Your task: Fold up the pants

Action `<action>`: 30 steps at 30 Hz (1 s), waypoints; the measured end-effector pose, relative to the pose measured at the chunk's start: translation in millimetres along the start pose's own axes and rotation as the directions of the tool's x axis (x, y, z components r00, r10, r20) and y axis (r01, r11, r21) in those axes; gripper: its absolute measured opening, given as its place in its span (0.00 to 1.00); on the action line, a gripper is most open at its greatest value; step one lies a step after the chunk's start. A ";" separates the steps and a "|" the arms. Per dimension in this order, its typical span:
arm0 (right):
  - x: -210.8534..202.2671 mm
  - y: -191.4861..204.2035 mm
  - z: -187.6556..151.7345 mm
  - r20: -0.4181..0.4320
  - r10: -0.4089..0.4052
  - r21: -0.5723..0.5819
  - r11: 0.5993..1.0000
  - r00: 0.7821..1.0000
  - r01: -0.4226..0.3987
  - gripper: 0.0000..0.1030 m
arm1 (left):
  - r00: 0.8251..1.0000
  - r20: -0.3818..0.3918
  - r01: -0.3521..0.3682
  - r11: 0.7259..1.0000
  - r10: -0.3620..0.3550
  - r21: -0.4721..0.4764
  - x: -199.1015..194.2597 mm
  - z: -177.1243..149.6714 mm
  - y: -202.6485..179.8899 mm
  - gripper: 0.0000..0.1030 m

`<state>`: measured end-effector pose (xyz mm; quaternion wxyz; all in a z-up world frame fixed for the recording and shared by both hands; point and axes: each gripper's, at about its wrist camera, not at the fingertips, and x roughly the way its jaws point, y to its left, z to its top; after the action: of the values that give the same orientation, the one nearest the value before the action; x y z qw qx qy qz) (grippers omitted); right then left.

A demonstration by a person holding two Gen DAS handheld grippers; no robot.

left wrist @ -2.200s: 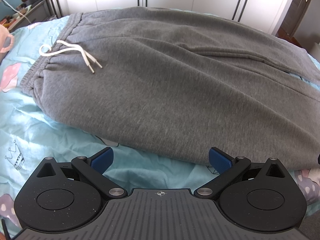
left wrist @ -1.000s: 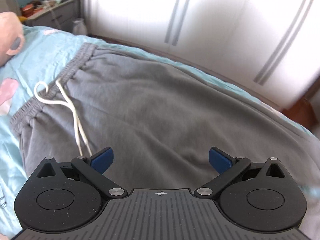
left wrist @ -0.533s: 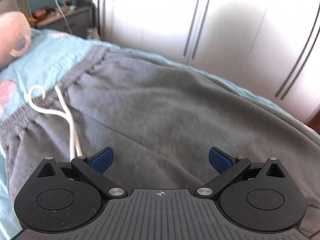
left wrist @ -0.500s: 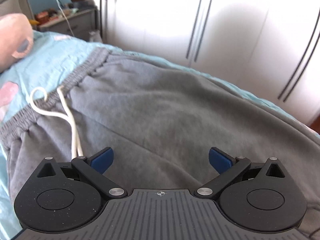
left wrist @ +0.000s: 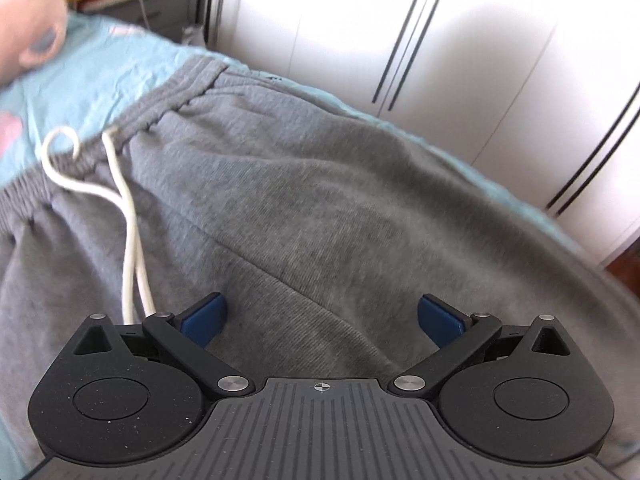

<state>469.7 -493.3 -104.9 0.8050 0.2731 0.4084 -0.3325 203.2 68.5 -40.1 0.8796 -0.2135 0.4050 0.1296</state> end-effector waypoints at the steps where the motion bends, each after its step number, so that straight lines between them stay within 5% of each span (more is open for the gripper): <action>1: -16.8 -15.8 -3.1 0.022 0.067 0.021 0.998 0.998 -0.067 0.06 | 1.000 0.005 0.023 0.999 -0.023 -0.025 -3.6 0.9 3.2 1.00; 4: -84.9 -64.1 -37.6 0.129 0.223 0.024 0.973 0.966 -0.228 0.06 | 0.992 0.035 0.120 0.991 -0.118 -0.066 -12.9 3.2 12.6 1.00; 7: -146.7 -106.4 -104.1 0.207 0.267 -0.015 0.963 0.941 -0.270 0.06 | 0.986 -0.003 0.164 0.982 -0.165 -0.096 -14.5 11.0 15.1 1.00; 12: -148.5 -143.9 -184.4 0.173 0.152 0.026 0.987 0.973 -0.159 0.06 | 0.991 0.012 0.131 0.991 -0.131 0.017 -23.2 38.0 6.0 1.00; 17: -130.9 -150.8 -183.0 0.172 0.211 0.013 0.976 0.962 -0.217 0.07 | 0.995 0.039 0.089 0.983 -0.096 0.163 -8.3 88.6 -16.0 1.00; 21: -120.7 -167.0 -184.3 0.166 0.259 0.054 0.961 0.951 -0.271 0.06 | 0.996 -0.041 0.084 0.996 -0.083 0.027 28.1 136.5 -19.4 1.00; 25: -121.4 -170.7 -187.5 0.159 0.279 0.068 0.954 0.947 -0.292 0.06 | 0.976 -0.177 0.115 0.989 -0.131 -0.095 76.5 170.2 -33.0 0.99; 30: -116.8 -174.9 -186.9 0.164 0.289 0.083 0.949 0.943 -0.305 0.07 | 0.963 -0.260 0.047 0.994 -0.071 -0.095 124.2 184.3 -51.3 0.77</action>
<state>196.0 -434.0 -132.9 0.8584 0.3486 0.2827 -0.2484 424.2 119.0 -14.5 0.8113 -0.2795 0.5053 0.0916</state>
